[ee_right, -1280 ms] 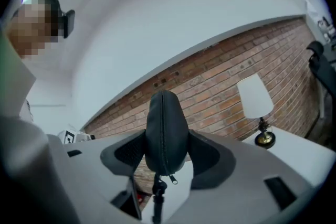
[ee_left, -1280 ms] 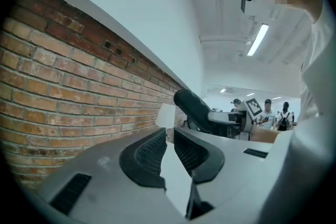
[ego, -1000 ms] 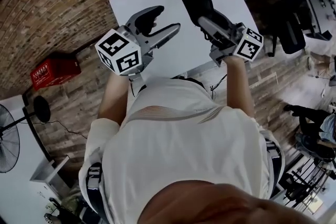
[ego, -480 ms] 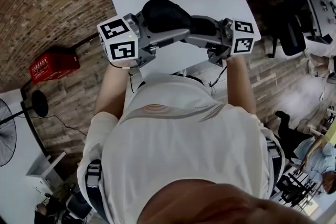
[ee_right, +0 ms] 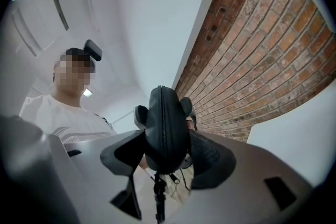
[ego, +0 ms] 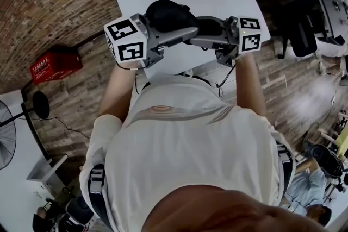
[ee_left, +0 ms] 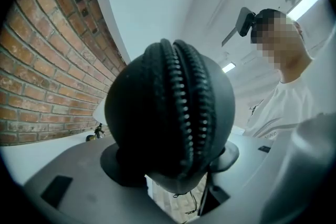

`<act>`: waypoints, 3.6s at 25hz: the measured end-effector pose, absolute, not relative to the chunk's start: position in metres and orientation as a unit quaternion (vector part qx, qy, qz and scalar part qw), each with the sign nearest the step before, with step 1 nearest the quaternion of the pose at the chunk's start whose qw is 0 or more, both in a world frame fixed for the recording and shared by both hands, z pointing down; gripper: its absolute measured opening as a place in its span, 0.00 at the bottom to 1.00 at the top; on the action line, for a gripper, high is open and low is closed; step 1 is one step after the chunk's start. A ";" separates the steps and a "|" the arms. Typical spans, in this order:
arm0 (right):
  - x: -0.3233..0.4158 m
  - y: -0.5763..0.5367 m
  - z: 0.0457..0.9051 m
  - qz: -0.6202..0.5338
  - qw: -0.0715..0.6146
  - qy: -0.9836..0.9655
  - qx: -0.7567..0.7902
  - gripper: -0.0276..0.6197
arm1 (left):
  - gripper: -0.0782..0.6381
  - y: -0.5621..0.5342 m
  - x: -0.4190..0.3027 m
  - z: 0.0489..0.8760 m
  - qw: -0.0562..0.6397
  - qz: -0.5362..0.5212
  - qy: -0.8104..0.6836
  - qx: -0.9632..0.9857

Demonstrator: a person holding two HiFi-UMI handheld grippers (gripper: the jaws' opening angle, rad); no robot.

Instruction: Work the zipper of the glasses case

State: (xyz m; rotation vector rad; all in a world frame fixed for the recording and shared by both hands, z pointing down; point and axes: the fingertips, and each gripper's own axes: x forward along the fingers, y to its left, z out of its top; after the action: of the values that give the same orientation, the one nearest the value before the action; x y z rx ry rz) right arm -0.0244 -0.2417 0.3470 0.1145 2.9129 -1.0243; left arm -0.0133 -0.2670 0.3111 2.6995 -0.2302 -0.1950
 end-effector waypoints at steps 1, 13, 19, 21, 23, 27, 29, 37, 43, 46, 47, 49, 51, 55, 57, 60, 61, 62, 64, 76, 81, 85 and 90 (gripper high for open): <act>-0.024 -0.242 0.347 -0.330 0.027 0.943 0.036 0.52 | 0.50 -0.267 -0.013 0.311 0.212 -0.071 -0.083 0.971; 0.010 -0.280 0.336 -0.235 0.061 0.960 -0.143 0.47 | 0.50 -0.306 -0.042 0.309 0.189 -0.090 -0.193 0.959; 0.013 -0.289 0.331 -0.153 0.044 0.956 -0.248 0.35 | 0.50 -0.338 -0.076 0.299 0.203 -0.142 -0.284 0.926; 0.001 -0.282 0.336 -0.127 0.013 0.960 -0.249 0.33 | 0.50 -0.345 -0.084 0.298 0.207 -0.151 -0.310 0.916; -0.013 -0.278 0.344 -0.108 -0.017 0.962 -0.250 0.28 | 0.50 -0.350 -0.089 0.296 0.211 -0.158 -0.326 0.908; -0.032 -0.282 0.363 -0.087 -0.065 0.953 -0.282 0.24 | 0.50 -0.349 -0.087 0.290 0.216 -0.170 -0.338 0.900; -0.037 -0.285 0.367 -0.080 -0.074 0.948 -0.300 0.22 | 0.50 -0.346 -0.084 0.288 0.213 -0.169 -0.339 0.900; -0.047 -0.293 0.373 -0.067 -0.085 0.941 -0.319 0.16 | 0.50 -0.342 -0.083 0.289 0.220 -0.174 -0.335 0.899; -0.045 -0.294 0.374 -0.050 -0.098 0.936 -0.335 0.13 | 0.50 -0.341 -0.086 0.291 0.222 -0.176 -0.341 0.896; -0.042 -0.296 0.373 -0.042 -0.106 0.932 -0.343 0.13 | 0.49 -0.342 -0.085 0.293 0.226 -0.180 -0.344 0.894; -0.041 -0.297 0.374 -0.041 -0.109 0.931 -0.346 0.13 | 0.49 -0.343 -0.086 0.294 0.227 -0.180 -0.344 0.893; -0.039 -0.300 0.375 -0.039 -0.112 0.928 -0.352 0.13 | 0.49 -0.343 -0.086 0.295 0.229 -0.178 -0.344 0.893; -0.035 -0.303 0.375 -0.037 -0.114 0.925 -0.360 0.13 | 0.49 -0.342 -0.086 0.297 0.230 -0.174 -0.341 0.895; -0.025 -0.307 0.370 -0.011 -0.126 0.920 -0.371 0.13 | 0.49 -0.337 -0.082 0.301 0.242 -0.164 -0.322 0.900; -0.022 -0.307 0.367 0.022 -0.141 0.916 -0.375 0.13 | 0.49 -0.334 -0.078 0.303 0.248 -0.156 -0.305 0.906; -0.019 -0.306 0.359 0.078 -0.165 0.907 -0.380 0.13 | 0.49 -0.329 -0.072 0.305 0.259 -0.135 -0.273 0.916; -0.019 -0.305 0.358 0.092 -0.170 0.905 -0.380 0.13 | 0.49 -0.328 -0.071 0.305 0.262 -0.129 -0.264 0.919; -0.019 -0.304 0.357 0.104 -0.176 0.903 -0.378 0.13 | 0.49 -0.327 -0.070 0.306 0.262 -0.123 -0.257 0.922; -0.020 -0.302 0.357 0.125 -0.185 0.900 -0.374 0.13 | 0.49 -0.324 -0.070 0.307 0.266 -0.113 -0.244 0.926; -0.033 -0.288 0.364 0.208 -0.218 0.897 -0.323 0.13 | 0.49 -0.299 -0.060 0.330 0.278 -0.008 -0.175 0.944; -0.035 -0.286 0.369 0.223 -0.226 0.898 -0.305 0.14 | 0.49 -0.288 -0.050 0.347 0.257 0.048 -0.158 0.952; -0.040 -0.284 0.370 0.230 -0.223 0.900 -0.295 0.14 | 0.49 -0.275 -0.041 0.370 0.232 0.120 -0.137 0.955; -0.041 -0.287 0.367 0.238 -0.215 0.900 -0.295 0.13 | 0.49 -0.265 -0.029 0.399 0.216 0.189 -0.120 0.950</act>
State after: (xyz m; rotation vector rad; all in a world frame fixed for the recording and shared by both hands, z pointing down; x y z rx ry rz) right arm -0.0411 -0.2867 0.3669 -1.0795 3.2949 0.8699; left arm -0.0290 -0.2645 0.3989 2.6334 -0.3324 0.5248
